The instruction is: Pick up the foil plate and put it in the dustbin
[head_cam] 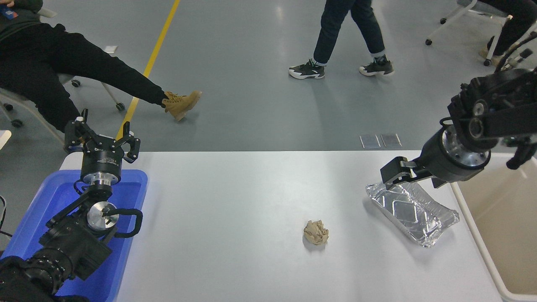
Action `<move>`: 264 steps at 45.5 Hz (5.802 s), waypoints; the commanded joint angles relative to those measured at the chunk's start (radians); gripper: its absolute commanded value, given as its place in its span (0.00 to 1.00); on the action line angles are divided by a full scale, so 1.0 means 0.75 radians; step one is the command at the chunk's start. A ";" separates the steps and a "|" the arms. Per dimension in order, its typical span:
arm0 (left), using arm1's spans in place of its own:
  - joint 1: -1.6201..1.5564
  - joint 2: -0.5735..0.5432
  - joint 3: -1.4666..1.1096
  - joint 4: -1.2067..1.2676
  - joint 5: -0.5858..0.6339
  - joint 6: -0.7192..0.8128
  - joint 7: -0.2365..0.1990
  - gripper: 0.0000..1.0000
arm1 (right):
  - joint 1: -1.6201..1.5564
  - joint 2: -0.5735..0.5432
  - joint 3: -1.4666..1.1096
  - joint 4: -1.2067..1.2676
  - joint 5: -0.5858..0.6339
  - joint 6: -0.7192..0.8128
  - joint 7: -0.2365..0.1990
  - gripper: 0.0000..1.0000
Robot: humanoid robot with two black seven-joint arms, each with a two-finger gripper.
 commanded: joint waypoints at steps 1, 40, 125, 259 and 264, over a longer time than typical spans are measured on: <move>0.000 0.000 0.000 0.000 0.000 0.000 0.000 0.99 | -0.247 -0.202 0.040 -0.201 -0.136 -0.050 -0.010 1.00; 0.000 0.002 0.000 0.000 0.000 0.000 0.000 0.99 | -0.945 -0.393 0.451 -0.453 0.195 -0.420 -0.112 1.00; 0.000 0.002 0.000 0.000 0.000 0.000 0.000 0.99 | -1.432 -0.166 0.634 -0.862 0.128 -0.594 -0.125 0.00; 0.000 0.000 0.002 0.000 0.000 0.000 0.000 0.99 | -2.058 -0.039 1.625 -2.183 0.381 -0.537 -0.208 0.00; 0.000 0.002 0.002 0.000 0.000 0.000 0.000 0.99 | -2.107 -0.033 1.695 -2.181 0.387 -0.535 -0.204 0.00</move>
